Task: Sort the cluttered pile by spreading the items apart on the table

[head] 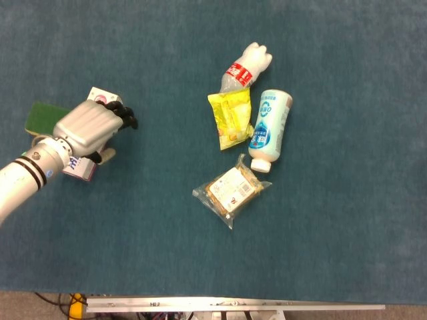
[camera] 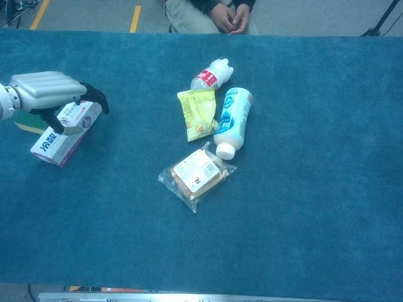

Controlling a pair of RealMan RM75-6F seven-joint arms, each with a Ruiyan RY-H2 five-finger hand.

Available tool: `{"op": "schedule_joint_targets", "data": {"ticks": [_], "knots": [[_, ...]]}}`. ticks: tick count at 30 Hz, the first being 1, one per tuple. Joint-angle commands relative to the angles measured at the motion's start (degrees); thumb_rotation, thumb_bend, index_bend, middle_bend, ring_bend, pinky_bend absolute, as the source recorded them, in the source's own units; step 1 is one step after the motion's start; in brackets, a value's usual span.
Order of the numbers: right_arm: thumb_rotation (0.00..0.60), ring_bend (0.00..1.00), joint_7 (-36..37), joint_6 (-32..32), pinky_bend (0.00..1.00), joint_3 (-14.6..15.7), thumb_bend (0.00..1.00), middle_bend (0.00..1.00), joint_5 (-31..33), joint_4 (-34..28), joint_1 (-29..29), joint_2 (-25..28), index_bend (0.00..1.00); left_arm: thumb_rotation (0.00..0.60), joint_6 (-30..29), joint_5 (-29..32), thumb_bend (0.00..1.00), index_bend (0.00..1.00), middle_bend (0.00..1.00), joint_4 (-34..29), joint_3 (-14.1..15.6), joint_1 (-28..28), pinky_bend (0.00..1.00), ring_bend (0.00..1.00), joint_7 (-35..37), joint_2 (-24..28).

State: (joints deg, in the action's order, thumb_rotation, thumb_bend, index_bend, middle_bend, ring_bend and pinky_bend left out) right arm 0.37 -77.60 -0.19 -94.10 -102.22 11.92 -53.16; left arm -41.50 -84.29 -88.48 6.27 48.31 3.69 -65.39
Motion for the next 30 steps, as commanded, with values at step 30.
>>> {"op": "schedule_joint_targets", "data": {"ticks": [30], "knots": [[0.600, 0.42, 1.53, 0.42, 0.40, 0.84, 0.14, 0.50, -2.16, 1.06, 0.67, -0.32, 0.45, 0.600, 2.17, 3.41, 0.34, 0.14, 0.11, -19.13, -4.32, 0.19, 0.23, 0.11, -5.15, -1.96]]}}
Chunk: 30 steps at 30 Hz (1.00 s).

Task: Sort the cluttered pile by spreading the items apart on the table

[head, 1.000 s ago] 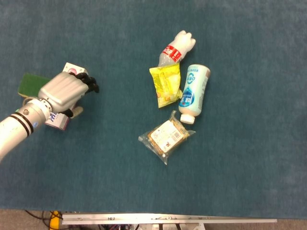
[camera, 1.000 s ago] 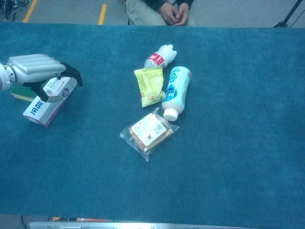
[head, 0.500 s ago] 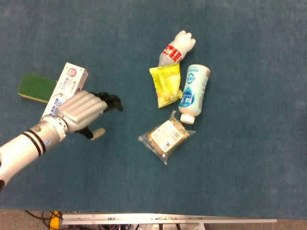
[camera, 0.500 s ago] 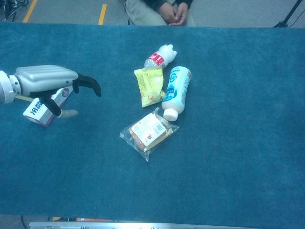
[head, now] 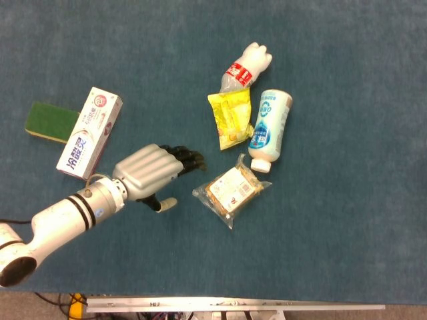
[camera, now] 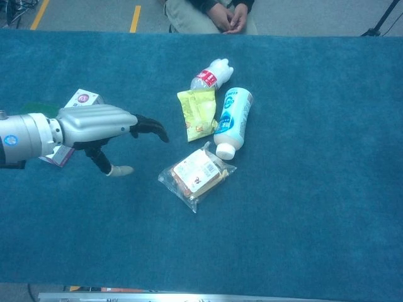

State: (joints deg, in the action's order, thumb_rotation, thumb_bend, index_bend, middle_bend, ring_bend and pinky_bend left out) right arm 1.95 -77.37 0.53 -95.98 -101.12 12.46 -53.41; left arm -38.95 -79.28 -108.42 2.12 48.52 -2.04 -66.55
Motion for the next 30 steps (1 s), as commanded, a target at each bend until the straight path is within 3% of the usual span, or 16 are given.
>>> {"op": "schedule_joint_targets", "data": {"ticks": [1, 7, 18, 22, 30], "knots": [[0.600, 0.42, -0.12, 0.35, 0.40, 0.24, 0.14, 0.50, -0.61, -0.12, 0.25, -0.08, 0.45, 0.600, -0.54, -1.98, 0.34, 0.14, 0.11, 1.07, -0.09, -0.11, 0.23, 0.11, 0.62, -0.84], [0.600, 0.42, -1.37, 1.99, 0.40, 1.10, 0.15, 0.50, -3.92, -1.05, 1.72, 0.08, 0.44, 0.600, -4.17, -2.48, 0.34, 0.14, 0.11, 2.83, 0.45, -2.25, 0.23, 0.10, -1.67, 0.79], [0.600, 0.40, -4.46, 6.53, 0.40, 1.41, 0.14, 0.50, -8.84, -4.31, 6.04, -0.60, 0.41, 0.600, -16.22, 2.71, 0.34, 0.14, 0.11, 3.75, 0.14, -10.29, 0.20, 0.10, -6.91, 6.52], [0.600, 0.38, -5.70, 9.97, 0.40, 1.40, 0.14, 0.48, -10.41, -6.29, 8.68, -0.68, 0.39, 0.600, -21.52, 5.92, 0.34, 0.14, 0.11, 2.79, -0.27, -14.14, 0.19, 0.10, -8.61, 8.41], [0.600, 0.32, -9.83, 19.33, 0.39, -0.71, 0.13, 0.42, -7.90, -10.08, 14.73, -1.87, 0.30, 0.600, -25.46, 7.06, 0.34, 0.14, 0.10, -0.37, 0.46, -18.14, 0.19, 0.10, -12.10, 12.55]]}}
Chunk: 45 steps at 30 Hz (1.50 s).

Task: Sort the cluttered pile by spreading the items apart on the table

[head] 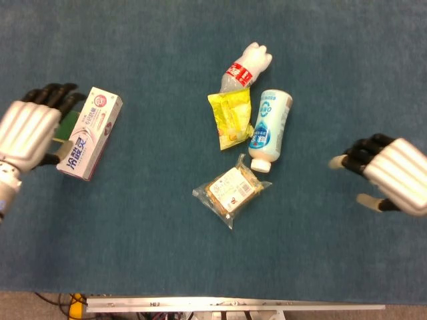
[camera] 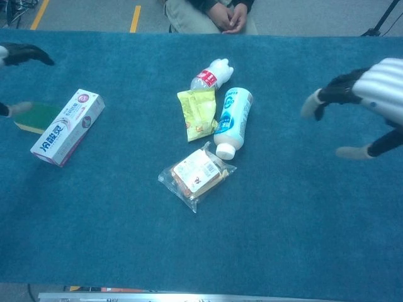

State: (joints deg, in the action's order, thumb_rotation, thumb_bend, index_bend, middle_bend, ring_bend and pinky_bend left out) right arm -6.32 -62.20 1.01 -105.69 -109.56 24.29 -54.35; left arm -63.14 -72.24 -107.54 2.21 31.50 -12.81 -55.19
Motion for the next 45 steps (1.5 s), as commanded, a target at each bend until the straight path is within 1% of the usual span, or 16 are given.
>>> {"op": "schedule_joint_targets", "data": {"ticks": [1, 4, 6, 10, 14, 16, 20, 24, 28, 34, 41, 45], "knots": [[0.600, 0.31, -1.72, 5.18, 0.39, -1.47, 0.11, 0.41, 2.48, -1.95, 3.55, -1.14, 0.28, 0.600, -1.57, 0.00, 0.34, 0.14, 0.10, -1.67, 0.40, -1.44, 0.19, 0.09, -1.69, 1.52], [0.600, 0.29, -2.89, 9.69, 0.38, -2.88, 0.04, 0.38, 5.32, -2.80, 6.53, -2.76, 0.23, 0.600, -2.66, -0.15, 0.34, 0.14, 0.10, -3.45, 0.64, -2.77, 0.18, 0.08, -2.53, 3.18], [0.600, 0.26, -4.21, 12.12, 0.37, -3.64, 0.00, 0.35, 7.26, -3.11, 8.02, -3.76, 0.19, 0.600, -2.95, -0.27, 0.34, 0.14, 0.10, -4.24, 0.71, -3.29, 0.18, 0.07, -2.92, 3.94], [0.600, 0.22, -9.69, 17.32, 0.33, -5.69, 0.00, 0.30, 12.14, -3.40, 11.59, -7.75, 0.12, 0.600, -4.04, -1.27, 0.34, 0.14, 0.09, -5.58, 0.95, -4.66, 0.17, 0.07, -3.96, 5.02], [0.600, 0.17, -16.63, 20.54, 0.27, -7.21, 0.00, 0.27, 17.10, -3.15, 14.38, -12.03, 0.07, 0.600, -4.64, -2.35, 0.34, 0.14, 0.09, -7.01, 1.22, -5.75, 0.17, 0.06, -4.52, 6.19], [0.600, 0.16, -20.90, 21.68, 0.24, -7.71, 0.00, 0.26, 19.82, -2.76, 15.77, -14.47, 0.06, 0.600, -5.07, -3.00, 0.34, 0.14, 0.08, -7.61, 1.21, -6.32, 0.17, 0.06, -4.44, 6.70], [0.600, 0.15, -27.58, 23.48, 0.23, -8.22, 0.00, 0.25, 25.60, -1.76, 18.57, -18.53, 0.05, 0.600, -5.13, -3.81, 0.34, 0.14, 0.08, -8.42, 1.17, -7.05, 0.17, 0.06, -4.20, 7.45], [0.600, 0.14, -34.03, 23.84, 0.22, -8.00, 0.00, 0.25, 30.68, -0.46, 21.36, -22.40, 0.05, 0.600, -4.82, -4.18, 0.34, 0.14, 0.08, -8.85, 1.13, -7.61, 0.17, 0.06, -3.99, 8.00], [0.600, 0.14, -39.91, 22.90, 0.22, -7.34, 0.00, 0.25, 35.78, 1.42, 24.13, -26.66, 0.05, 0.600, -3.99, -4.12, 0.34, 0.14, 0.07, -9.20, 1.13, -8.01, 0.16, 0.05, -3.80, 8.58], [0.600, 0.13, -45.88, 21.20, 0.21, -6.02, 0.00, 0.25, 42.46, 3.97, 28.00, -31.62, 0.05, 0.600, -3.54, -4.27, 0.34, 0.14, 0.05, -9.46, 0.96, -8.76, 0.15, 0.03, -2.93, 9.36], [0.600, 0.08, -50.95, 19.20, 0.16, -3.55, 0.00, 0.21, 49.50, 5.15, 31.90, -34.71, 0.00, 0.600, -2.04, -4.10, 0.34, 0.14, 0.05, -9.85, 0.84, -9.17, 0.15, 0.02, -1.41, 10.33], [0.600, 0.08, -52.92, 18.15, 0.16, -2.14, 0.00, 0.19, 53.00, 5.74, 33.94, -36.29, 0.00, 0.600, -1.36, -4.18, 0.34, 0.14, 0.04, -9.82, 0.56, -9.20, 0.15, 0.01, -0.71, 10.51]]}}
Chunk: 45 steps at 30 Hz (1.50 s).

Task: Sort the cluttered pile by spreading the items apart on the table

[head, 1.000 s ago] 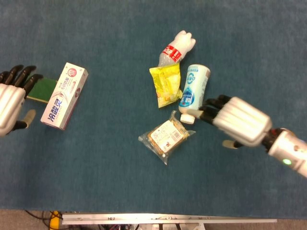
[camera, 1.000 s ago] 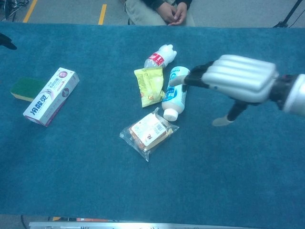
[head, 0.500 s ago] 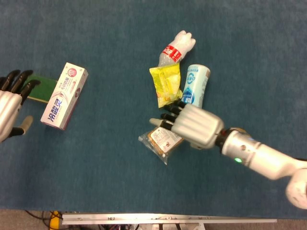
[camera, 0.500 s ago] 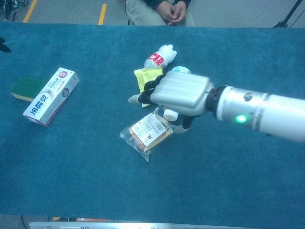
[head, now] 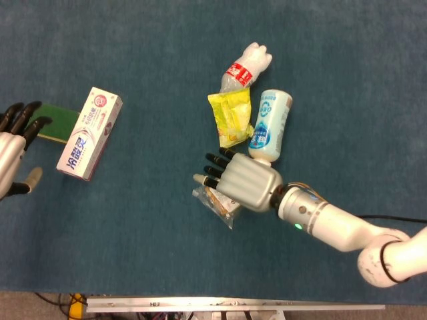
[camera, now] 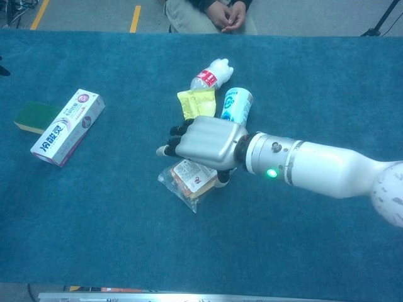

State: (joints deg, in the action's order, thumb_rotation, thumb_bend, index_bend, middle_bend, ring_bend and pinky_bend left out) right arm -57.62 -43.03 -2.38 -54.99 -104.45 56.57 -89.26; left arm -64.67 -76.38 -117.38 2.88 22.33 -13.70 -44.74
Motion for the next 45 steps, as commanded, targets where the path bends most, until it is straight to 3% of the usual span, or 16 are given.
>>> {"op": "schedule_joint_targets", "data": {"ticks": [1, 6, 12, 17, 22, 29, 38, 39, 45], "knots": [[0.600, 0.08, -2.15, -1.41, 0.16, 1.61, 0.00, 0.19, 3.14, 0.91, 2.26, -1.89, 0.00, 0.600, 0.25, -0.09, 0.34, 0.14, 0.04, 0.11, -0.21, -0.08, 0.15, 0.01, 0.35, 0.02], [0.600, 0.08, -3.16, -3.01, 0.16, 2.75, 0.00, 0.20, 5.91, 2.46, 4.04, -4.02, 0.01, 0.600, 0.87, -0.26, 0.34, 0.14, 0.04, 0.48, -0.37, -0.31, 0.15, 0.01, 1.23, -0.09], [0.600, 0.16, -3.10, -5.27, 0.20, 3.65, 0.00, 0.31, 9.12, 5.08, 5.09, -6.48, 0.20, 0.600, 1.13, -0.94, 0.34, 0.14, 0.04, 0.99, -0.50, -0.84, 0.15, 0.01, 2.86, 0.01], [0.600, 0.26, -3.03, -7.41, 0.29, 4.09, 0.00, 0.40, 9.67, 6.48, 5.62, -8.08, 0.41, 0.600, 1.02, -1.81, 0.34, 0.14, 0.04, 1.34, -0.55, -1.37, 0.15, 0.01, 4.05, 0.21], [0.600, 0.33, -0.46, -7.77, 0.41, 3.90, 0.00, 0.43, 8.45, 5.54, 5.54, -8.21, 0.49, 0.600, 0.97, -2.34, 0.34, 0.14, 0.04, 1.58, -0.58, -1.82, 0.15, 0.01, 4.59, 0.33], [0.600, 0.33, 3.77, -7.18, 0.43, 3.81, 0.00, 0.43, 4.94, 2.12, 5.32, -6.89, 0.49, 0.600, 1.47, -2.37, 0.34, 0.14, 0.04, 1.73, -0.78, -1.97, 0.15, 0.01, 4.58, 0.21], [0.600, 0.33, 5.39, -6.14, 0.43, 5.85, 0.00, 0.43, 1.79, -0.41, 5.61, -6.72, 0.48, 0.600, 1.55, -2.06, 0.34, 0.14, 0.04, 1.95, -1.19, -2.21, 0.15, 0.01, 4.34, -0.29], [0.600, 0.33, 5.43, -6.06, 0.43, 5.96, 0.00, 0.43, 1.94, -0.54, 5.69, -6.75, 0.46, 0.600, 1.55, -2.06, 0.34, 0.14, 0.04, 1.97, -1.22, -2.25, 0.15, 0.01, 4.34, -0.32], [0.600, 0.19, 4.77, -5.42, 0.31, 7.23, 0.00, 0.28, 2.28, -2.18, 6.62, -5.63, 0.10, 0.600, 2.00, -1.91, 0.34, 0.14, 0.04, 2.02, -1.26, -2.28, 0.15, 0.01, 4.07, -0.36]]}}
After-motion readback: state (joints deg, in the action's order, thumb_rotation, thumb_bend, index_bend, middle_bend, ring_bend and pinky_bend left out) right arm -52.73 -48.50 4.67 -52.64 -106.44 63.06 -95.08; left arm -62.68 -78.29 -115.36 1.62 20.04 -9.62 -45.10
